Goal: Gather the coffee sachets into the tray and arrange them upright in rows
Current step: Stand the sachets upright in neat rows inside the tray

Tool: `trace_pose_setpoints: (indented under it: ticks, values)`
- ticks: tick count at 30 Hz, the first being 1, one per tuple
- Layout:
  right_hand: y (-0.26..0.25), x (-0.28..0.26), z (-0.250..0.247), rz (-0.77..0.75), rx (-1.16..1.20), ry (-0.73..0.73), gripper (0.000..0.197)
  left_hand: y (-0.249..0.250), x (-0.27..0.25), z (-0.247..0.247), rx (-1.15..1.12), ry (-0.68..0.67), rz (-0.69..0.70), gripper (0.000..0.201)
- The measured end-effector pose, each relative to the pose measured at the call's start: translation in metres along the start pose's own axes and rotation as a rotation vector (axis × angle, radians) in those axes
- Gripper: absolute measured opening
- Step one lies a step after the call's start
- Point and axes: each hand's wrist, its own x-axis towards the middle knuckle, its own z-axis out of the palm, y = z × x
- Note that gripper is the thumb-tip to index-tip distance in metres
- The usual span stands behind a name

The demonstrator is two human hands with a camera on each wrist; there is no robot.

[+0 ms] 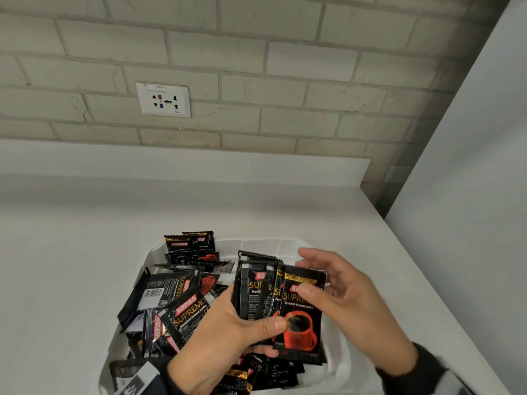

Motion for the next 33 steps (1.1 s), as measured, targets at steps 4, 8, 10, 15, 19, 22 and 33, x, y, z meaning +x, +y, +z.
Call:
trace_pose_setpoints:
  ticks: [4,8,10,15,19,22,33]
  values:
    - [-0.011,0.01,-0.012,-0.082,-0.299,-0.078,0.043,0.0,0.002,-0.002,0.002,-0.012,-0.013,0.048]
    - [-0.017,0.021,-0.014,-0.123,-0.414,-0.133,0.044,0.001,0.003,-0.004,-0.041,0.031,-0.009,0.045]
    - [-0.019,0.026,-0.013,-0.113,-0.413,-0.147,0.046,0.002,0.004,-0.006,-0.068,0.058,0.008,0.043]
    - [-0.03,0.037,-0.018,-0.01,-0.296,-0.26,0.046,0.001,0.007,-0.015,-0.108,0.151,0.052,0.029]
    - [-0.044,0.056,-0.031,-0.042,-0.346,-0.26,0.038,0.008,0.007,-0.024,-0.143,0.225,0.13,0.041]
    - [-0.05,0.08,-0.044,-0.092,-0.416,-0.135,0.024,0.018,0.006,-0.033,-0.164,0.284,0.227,0.081]
    - [0.005,0.139,-0.002,0.061,-1.206,-0.385,0.021,0.032,-0.001,-0.046,-0.096,0.309,0.3,0.119]
